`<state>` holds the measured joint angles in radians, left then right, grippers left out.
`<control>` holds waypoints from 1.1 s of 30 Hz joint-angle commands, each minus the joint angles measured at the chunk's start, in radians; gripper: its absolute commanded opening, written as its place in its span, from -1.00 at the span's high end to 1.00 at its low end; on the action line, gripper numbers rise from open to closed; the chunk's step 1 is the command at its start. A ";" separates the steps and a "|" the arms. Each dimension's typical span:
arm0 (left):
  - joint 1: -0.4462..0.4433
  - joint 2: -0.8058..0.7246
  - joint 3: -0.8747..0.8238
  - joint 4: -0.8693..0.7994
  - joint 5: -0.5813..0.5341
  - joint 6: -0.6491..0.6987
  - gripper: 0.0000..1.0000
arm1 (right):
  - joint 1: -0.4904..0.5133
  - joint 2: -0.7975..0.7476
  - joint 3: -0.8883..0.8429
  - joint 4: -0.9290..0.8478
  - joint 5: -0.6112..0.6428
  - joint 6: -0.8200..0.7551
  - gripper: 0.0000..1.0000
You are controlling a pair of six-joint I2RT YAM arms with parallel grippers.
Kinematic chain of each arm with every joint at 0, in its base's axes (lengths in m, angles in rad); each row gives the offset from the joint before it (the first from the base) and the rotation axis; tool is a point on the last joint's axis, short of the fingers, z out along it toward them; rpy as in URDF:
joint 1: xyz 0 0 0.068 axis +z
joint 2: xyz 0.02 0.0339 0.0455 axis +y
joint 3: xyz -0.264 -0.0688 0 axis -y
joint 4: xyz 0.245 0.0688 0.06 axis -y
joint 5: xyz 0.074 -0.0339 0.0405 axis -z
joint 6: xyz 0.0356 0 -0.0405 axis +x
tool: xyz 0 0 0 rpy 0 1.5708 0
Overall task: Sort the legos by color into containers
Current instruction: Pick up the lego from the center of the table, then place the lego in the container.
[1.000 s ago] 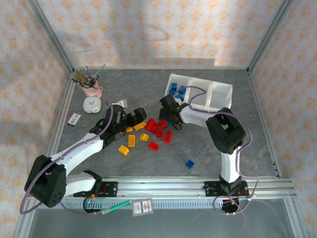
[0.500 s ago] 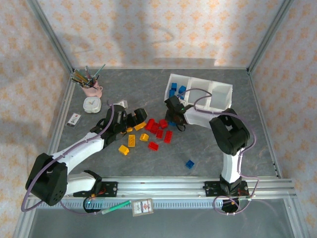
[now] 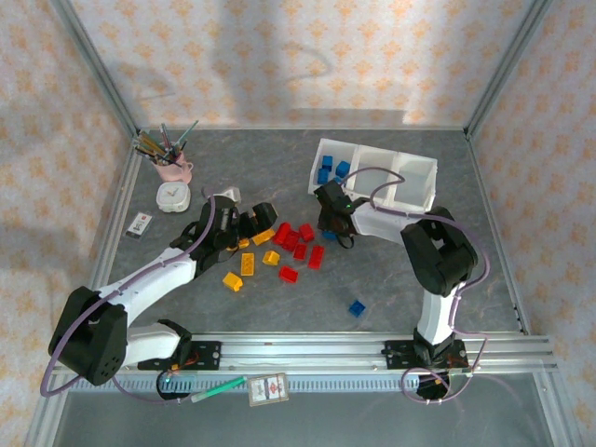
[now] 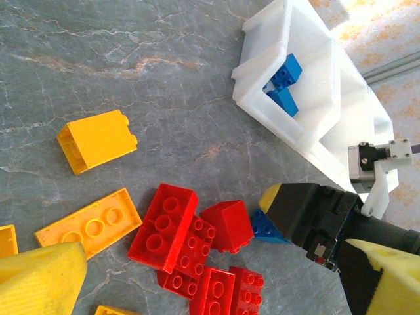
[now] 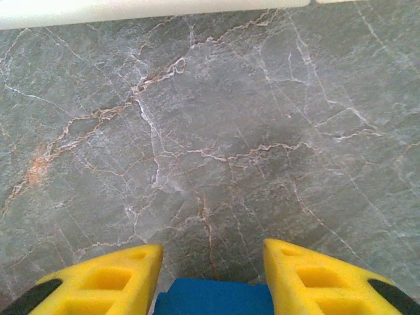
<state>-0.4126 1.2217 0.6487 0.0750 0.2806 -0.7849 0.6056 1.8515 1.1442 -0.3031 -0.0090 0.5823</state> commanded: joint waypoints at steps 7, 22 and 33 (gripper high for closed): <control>-0.005 -0.002 0.083 0.000 -0.015 0.017 -0.98 | -0.035 -0.065 0.166 -0.084 0.100 -0.090 0.27; -0.001 0.143 0.237 0.005 -0.025 0.059 -0.98 | -0.148 0.172 0.528 -0.057 0.118 -0.266 0.24; 0.003 0.215 0.303 0.014 -0.013 0.064 -0.98 | -0.171 0.362 0.756 -0.106 0.144 -0.314 -0.05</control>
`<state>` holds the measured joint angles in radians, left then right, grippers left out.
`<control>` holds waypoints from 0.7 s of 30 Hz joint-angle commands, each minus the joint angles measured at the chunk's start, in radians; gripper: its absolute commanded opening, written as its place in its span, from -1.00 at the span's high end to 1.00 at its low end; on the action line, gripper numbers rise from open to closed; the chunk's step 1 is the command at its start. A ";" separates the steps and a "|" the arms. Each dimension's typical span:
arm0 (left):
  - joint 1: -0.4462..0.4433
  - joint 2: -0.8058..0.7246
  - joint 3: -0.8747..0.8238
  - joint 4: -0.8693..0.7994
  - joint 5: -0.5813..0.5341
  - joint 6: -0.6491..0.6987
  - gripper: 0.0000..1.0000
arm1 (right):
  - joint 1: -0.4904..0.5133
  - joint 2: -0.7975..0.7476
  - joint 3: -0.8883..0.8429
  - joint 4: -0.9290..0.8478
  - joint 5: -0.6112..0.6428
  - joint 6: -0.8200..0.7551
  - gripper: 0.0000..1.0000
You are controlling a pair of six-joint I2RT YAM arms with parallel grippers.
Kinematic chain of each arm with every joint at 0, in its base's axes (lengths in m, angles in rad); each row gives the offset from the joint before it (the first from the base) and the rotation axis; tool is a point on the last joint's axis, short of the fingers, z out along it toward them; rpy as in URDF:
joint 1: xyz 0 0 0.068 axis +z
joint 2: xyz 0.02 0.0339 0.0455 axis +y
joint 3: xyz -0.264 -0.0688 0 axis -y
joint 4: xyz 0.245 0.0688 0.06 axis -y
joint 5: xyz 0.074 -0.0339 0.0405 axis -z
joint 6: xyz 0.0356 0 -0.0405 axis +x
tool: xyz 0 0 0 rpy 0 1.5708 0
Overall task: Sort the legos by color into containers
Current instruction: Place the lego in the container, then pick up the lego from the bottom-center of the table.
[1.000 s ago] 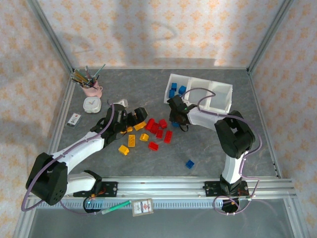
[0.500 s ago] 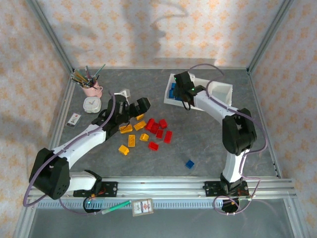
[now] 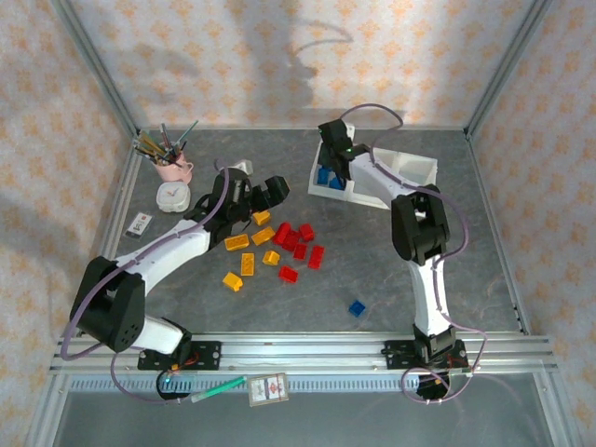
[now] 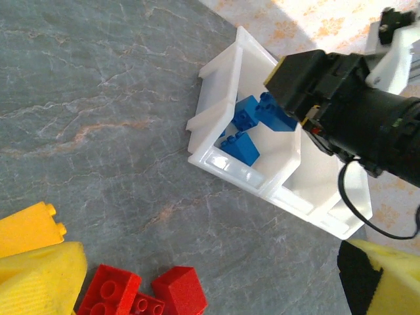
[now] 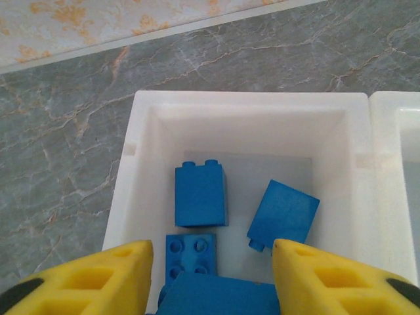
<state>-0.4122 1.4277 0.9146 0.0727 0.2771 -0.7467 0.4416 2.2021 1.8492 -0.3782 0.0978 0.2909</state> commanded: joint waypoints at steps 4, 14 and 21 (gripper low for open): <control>0.004 0.010 0.048 0.006 -0.009 0.030 -0.98 | -0.007 -0.001 0.059 -0.039 0.029 -0.028 -0.16; 0.003 -0.035 0.024 0.006 0.012 0.021 -0.99 | -0.007 -0.183 -0.125 -0.009 -0.083 0.000 -0.28; -0.008 -0.086 -0.032 -0.014 0.050 0.030 -0.98 | 0.003 -0.374 -0.373 0.007 -0.170 0.054 -0.39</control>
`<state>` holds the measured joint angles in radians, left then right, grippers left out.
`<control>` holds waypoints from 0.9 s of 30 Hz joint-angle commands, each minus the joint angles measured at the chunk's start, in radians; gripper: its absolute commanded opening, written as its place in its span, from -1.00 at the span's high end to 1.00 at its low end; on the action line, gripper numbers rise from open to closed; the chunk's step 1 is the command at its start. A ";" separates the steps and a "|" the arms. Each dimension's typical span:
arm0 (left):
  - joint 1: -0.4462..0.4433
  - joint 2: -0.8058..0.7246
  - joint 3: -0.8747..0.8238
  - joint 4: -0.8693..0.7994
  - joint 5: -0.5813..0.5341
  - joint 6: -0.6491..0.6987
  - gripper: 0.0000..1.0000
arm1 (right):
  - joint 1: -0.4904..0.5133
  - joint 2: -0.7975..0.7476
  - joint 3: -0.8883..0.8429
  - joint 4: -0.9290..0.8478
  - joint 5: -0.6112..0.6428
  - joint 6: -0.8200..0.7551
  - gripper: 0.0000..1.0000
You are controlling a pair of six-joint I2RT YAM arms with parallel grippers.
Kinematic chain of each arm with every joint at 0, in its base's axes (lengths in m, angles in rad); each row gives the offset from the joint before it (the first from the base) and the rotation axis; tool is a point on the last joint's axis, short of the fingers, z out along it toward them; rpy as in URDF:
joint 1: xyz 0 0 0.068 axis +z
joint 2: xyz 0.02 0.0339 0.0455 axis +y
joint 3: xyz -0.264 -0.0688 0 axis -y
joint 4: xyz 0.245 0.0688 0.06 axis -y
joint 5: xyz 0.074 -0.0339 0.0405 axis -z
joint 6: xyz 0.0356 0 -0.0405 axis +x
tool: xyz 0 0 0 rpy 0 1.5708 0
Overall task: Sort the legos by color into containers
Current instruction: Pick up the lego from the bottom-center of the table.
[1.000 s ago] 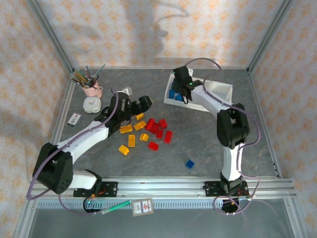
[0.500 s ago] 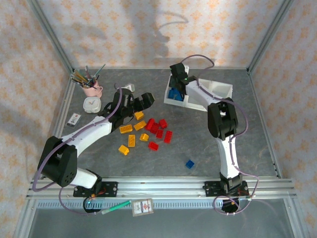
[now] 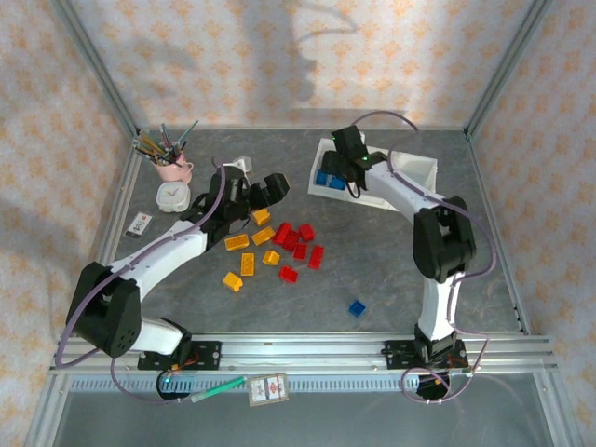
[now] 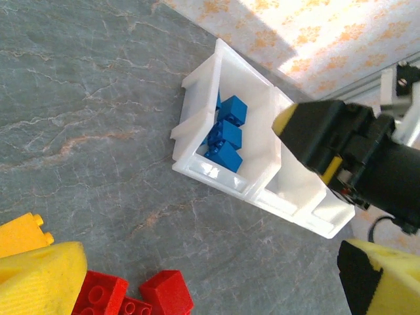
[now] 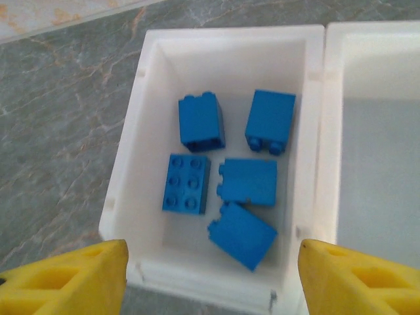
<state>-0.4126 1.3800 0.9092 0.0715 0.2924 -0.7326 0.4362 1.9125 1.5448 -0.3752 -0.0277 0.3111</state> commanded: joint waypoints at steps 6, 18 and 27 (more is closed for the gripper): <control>-0.051 -0.106 -0.079 -0.038 0.023 0.038 -0.98 | 0.043 -0.235 -0.269 -0.009 -0.037 0.078 -0.46; -0.144 -0.254 -0.264 -0.010 -0.073 -0.047 -0.98 | 0.176 -0.474 -0.590 -0.087 0.012 0.243 -0.58; -0.197 -0.308 -0.340 0.005 -0.111 -0.115 -0.98 | 0.280 -0.566 -0.793 -0.067 -0.024 0.361 -0.61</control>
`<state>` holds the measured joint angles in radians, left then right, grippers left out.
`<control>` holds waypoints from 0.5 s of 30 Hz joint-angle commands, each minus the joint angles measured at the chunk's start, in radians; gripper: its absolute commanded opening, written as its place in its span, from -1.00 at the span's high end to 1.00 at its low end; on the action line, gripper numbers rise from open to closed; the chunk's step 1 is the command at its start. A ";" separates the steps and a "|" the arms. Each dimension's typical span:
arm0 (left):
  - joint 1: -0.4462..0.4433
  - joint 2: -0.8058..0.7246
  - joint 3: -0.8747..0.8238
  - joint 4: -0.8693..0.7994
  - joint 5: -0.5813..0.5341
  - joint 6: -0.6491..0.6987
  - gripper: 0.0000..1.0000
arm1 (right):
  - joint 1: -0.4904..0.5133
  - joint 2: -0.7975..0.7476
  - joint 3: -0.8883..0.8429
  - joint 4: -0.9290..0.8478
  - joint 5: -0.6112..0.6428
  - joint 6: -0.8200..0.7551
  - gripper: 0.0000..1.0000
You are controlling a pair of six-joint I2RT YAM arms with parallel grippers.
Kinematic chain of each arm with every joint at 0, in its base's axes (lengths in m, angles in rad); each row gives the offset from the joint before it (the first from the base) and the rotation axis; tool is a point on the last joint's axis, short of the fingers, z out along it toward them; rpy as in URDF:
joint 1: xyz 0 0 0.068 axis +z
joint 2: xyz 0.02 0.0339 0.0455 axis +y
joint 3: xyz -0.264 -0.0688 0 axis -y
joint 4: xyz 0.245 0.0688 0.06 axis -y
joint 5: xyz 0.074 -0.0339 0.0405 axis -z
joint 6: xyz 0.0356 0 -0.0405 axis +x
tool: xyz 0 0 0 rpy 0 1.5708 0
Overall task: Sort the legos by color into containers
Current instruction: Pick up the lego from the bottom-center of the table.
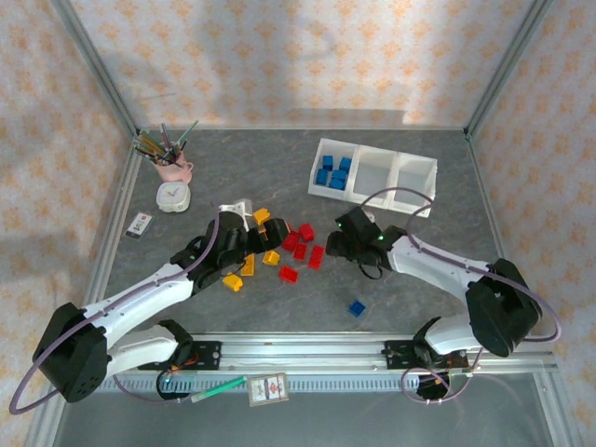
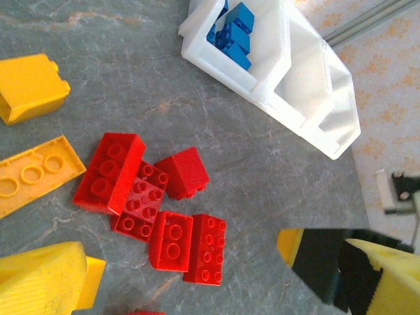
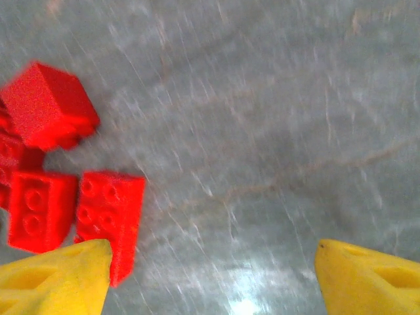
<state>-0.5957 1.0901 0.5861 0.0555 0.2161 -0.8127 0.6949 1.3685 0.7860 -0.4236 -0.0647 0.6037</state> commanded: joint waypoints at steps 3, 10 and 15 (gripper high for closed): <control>-0.032 -0.020 -0.024 0.008 -0.048 -0.046 -0.98 | 0.055 -0.049 -0.072 -0.074 0.065 0.140 -0.64; -0.066 -0.017 -0.046 0.012 -0.054 -0.076 -0.98 | 0.163 -0.121 -0.181 -0.162 0.083 0.353 -0.62; -0.081 -0.006 -0.055 0.012 -0.047 -0.086 -0.98 | 0.257 -0.143 -0.208 -0.212 0.085 0.474 -0.61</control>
<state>-0.6662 1.0863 0.5468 0.0566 0.1822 -0.8787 0.9192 1.2472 0.5926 -0.5678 -0.0223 0.9581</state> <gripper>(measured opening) 0.992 0.805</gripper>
